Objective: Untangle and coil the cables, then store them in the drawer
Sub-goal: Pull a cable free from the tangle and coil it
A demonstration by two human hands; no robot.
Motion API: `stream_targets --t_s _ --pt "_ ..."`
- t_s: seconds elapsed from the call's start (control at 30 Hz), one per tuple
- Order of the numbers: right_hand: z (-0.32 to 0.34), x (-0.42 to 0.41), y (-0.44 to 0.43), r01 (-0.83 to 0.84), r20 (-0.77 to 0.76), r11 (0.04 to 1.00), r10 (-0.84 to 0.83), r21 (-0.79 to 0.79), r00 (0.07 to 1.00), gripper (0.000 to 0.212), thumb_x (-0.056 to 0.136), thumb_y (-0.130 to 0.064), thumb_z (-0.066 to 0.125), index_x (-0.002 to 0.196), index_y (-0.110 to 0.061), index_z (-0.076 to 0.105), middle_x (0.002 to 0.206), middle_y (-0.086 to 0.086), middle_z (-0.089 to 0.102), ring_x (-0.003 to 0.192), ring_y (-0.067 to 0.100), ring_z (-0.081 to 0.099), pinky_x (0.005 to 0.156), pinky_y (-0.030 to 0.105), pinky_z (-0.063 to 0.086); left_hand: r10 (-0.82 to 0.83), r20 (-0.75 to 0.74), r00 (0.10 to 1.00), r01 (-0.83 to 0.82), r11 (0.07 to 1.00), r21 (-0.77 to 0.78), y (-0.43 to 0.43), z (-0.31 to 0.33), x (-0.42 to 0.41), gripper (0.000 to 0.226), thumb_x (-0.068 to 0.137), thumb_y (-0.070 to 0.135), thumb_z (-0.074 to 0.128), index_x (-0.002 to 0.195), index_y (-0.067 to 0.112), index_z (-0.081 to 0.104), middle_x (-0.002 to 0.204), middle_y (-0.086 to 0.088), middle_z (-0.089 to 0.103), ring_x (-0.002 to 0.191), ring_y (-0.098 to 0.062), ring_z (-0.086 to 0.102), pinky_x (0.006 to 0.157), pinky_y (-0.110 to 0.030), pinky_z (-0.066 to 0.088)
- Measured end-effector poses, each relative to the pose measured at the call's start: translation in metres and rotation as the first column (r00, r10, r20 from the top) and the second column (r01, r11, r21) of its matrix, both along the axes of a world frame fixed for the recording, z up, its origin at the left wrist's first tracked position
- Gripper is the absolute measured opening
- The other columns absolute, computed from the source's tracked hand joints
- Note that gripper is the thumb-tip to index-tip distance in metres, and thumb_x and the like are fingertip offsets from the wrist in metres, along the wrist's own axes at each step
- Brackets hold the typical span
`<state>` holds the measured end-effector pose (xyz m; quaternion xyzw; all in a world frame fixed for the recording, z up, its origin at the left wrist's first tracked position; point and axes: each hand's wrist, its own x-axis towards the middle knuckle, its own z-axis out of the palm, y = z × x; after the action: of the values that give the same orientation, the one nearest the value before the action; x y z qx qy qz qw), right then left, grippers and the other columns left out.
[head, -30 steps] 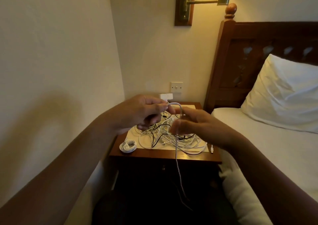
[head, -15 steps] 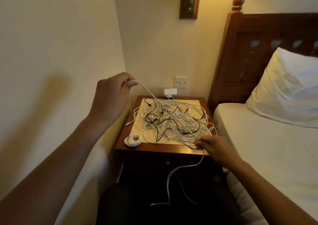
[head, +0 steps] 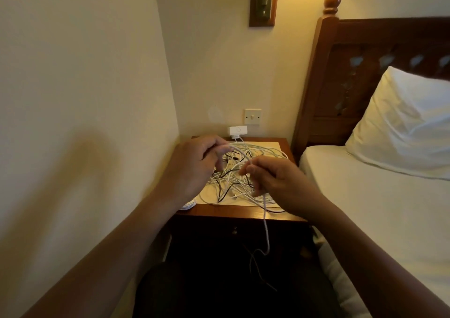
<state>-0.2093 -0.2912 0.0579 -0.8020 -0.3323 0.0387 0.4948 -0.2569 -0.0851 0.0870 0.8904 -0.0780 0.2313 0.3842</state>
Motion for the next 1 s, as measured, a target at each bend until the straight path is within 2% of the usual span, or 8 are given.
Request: stream_targets --t_s 0.07,0.13,0.2,0.37,0.47,0.67,0.87,1.0 --pt "-0.001 0.010 -0.002 0.145 0.185 0.989 -0.144 0.008 0.972 0.020 0.105 -0.026 0.054 0.105 -0.025 0.074 0.074 -0.009 0.063 0.072 0.011 0.062 0.073 0.037 0.059 -0.136 -0.334 0.933 0.069 0.976 -0.205 0.011 -0.003 -0.003 0.021 0.104 0.029 0.056 0.102 0.018 0.074 0.061 0.003 0.060 0.045 -0.007 0.040 0.044 -0.018 0.032" --pt "-0.003 0.021 -0.004 0.223 0.333 0.975 -0.218 0.025 0.917 0.017 0.104 -0.025 0.057 0.108 -0.025 0.074 0.078 -0.012 0.065 0.077 0.010 0.062 0.069 0.029 0.053 -0.423 -0.547 0.722 0.145 0.866 -0.479 0.014 -0.006 -0.010 0.026 0.106 0.029 0.052 0.111 0.011 0.071 0.063 0.000 0.049 0.047 -0.008 0.034 0.043 -0.020 0.029" --pt "-0.011 0.027 -0.004 0.238 0.381 0.970 -0.235 0.040 0.894 0.016 0.103 -0.023 0.059 0.108 -0.020 0.074 0.082 -0.015 0.065 0.081 0.006 0.062 0.067 0.020 0.048 -0.599 -0.453 0.660 0.153 0.698 -0.699 0.010 -0.006 -0.013 0.028 0.106 0.024 0.049 0.112 0.005 0.068 0.064 0.000 0.044 0.047 -0.007 0.033 0.043 -0.021 0.030" --pt "-0.048 0.022 0.001 0.219 0.209 0.976 -0.211 -0.013 0.955 0.021 0.107 -0.021 0.050 0.110 -0.021 0.070 0.075 -0.015 0.059 0.068 0.003 0.057 0.061 0.018 0.045 -0.540 0.001 0.842 0.238 0.369 -0.899 0.009 0.019 -0.002 0.030 0.096 0.024 0.056 0.117 0.006 0.068 0.072 0.000 0.055 0.049 -0.006 0.037 0.048 -0.020 0.038" --pt "-0.058 0.000 0.012 0.108 0.144 0.983 -0.086 -0.150 0.986 0.022 0.109 -0.026 0.046 0.114 -0.026 0.068 0.081 -0.011 0.064 0.071 0.006 0.060 0.062 0.029 0.052 -0.380 0.066 0.923 0.240 0.434 -0.868 0.009 0.017 0.011 0.034 0.098 0.018 0.056 0.130 0.007 0.063 0.083 -0.003 0.068 0.056 -0.009 0.046 0.055 -0.022 0.047" --pt "-0.001 -0.040 0.024 -0.057 0.190 0.951 0.119 -0.304 0.975 0.024 0.106 -0.040 0.050 0.108 -0.025 0.069 0.081 -0.006 0.069 0.070 0.004 0.063 0.063 0.019 0.047 -0.215 -0.137 0.967 0.151 0.916 -0.372 0.006 -0.024 0.022 0.033 0.107 0.023 0.047 0.137 0.021 0.061 0.100 -0.005 0.077 0.079 -0.021 0.074 0.073 -0.027 0.059" --pt "0.042 0.000 -0.003 0.102 0.269 0.988 -0.067 -0.117 0.961 0.007 0.090 -0.035 0.076 0.093 -0.030 0.080 0.066 -0.009 0.068 0.055 0.000 0.056 0.056 0.011 0.040 -0.529 -0.375 0.761 0.368 0.829 -0.422 0.010 -0.031 -0.002 0.042 0.107 0.040 0.036 0.103 0.021 0.074 0.069 -0.014 0.066 0.046 -0.019 0.048 0.051 -0.023 0.042" --pt "0.023 0.024 -0.015 0.125 0.158 0.992 -0.124 0.005 0.980 0.018 0.088 -0.051 0.070 0.093 -0.037 0.078 0.080 0.011 0.072 0.059 0.025 0.053 0.057 0.037 0.046 -0.729 -0.339 0.594 0.403 0.635 -0.660 0.011 -0.026 -0.015 0.043 0.107 0.037 0.041 0.107 0.006 0.071 0.055 -0.003 0.045 0.047 -0.014 0.035 0.047 -0.022 0.031"
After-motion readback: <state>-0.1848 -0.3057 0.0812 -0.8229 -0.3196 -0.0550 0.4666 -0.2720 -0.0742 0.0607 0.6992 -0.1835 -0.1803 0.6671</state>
